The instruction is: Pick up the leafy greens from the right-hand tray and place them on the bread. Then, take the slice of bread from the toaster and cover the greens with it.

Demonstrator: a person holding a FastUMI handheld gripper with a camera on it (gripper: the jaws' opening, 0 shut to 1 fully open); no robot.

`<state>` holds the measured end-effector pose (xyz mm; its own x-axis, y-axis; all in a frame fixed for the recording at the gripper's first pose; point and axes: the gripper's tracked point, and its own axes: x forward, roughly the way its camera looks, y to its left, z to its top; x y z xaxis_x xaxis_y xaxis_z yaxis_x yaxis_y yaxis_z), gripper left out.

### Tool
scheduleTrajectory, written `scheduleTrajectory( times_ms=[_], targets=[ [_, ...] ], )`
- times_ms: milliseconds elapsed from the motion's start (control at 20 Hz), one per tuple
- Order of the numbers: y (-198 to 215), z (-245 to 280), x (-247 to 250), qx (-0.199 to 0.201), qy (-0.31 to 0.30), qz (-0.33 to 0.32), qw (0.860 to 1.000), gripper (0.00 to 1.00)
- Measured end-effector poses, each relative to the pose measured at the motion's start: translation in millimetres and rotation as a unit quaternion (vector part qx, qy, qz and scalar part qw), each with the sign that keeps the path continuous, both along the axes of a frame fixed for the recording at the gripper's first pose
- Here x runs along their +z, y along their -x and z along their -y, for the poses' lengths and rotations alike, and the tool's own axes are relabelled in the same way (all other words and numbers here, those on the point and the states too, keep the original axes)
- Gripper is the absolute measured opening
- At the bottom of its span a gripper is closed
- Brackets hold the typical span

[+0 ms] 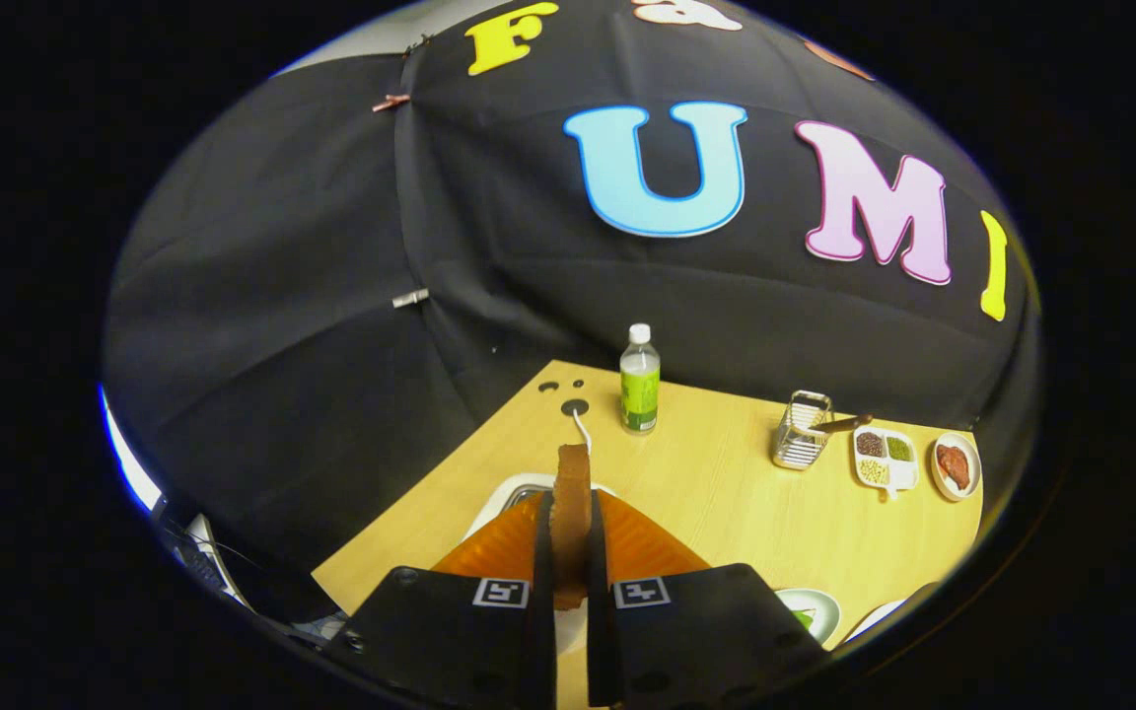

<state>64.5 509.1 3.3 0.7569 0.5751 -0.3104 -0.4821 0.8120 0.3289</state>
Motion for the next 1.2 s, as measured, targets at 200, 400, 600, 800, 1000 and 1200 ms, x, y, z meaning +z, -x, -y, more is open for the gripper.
scheduleTrajectory(
  times_ms=[200, 400, 600, 800, 1000, 1200],
  targets=[
    [-0.4, 57.4, 26.3, -0.029, -0.024, 0.026, 0.999, 0.16],
    [-2.5, 121.8, 16.4, -0.068, -0.015, 0.032, 0.997, 0.16],
    [2.9, 178.0, -27.8, -0.103, 0.014, 0.016, 0.994, 0.16],
    [13.7, 206.5, -79.7, -0.129, 0.012, -0.024, 0.991, 0.16],
    [26.1, 203.4, -123.2, -0.14, -0.021, -0.071, 0.987, 0.17],
    [32.8, 185.3, -159.1, -0.14, -0.058, -0.113, 0.982, 0.17]
  ],
)
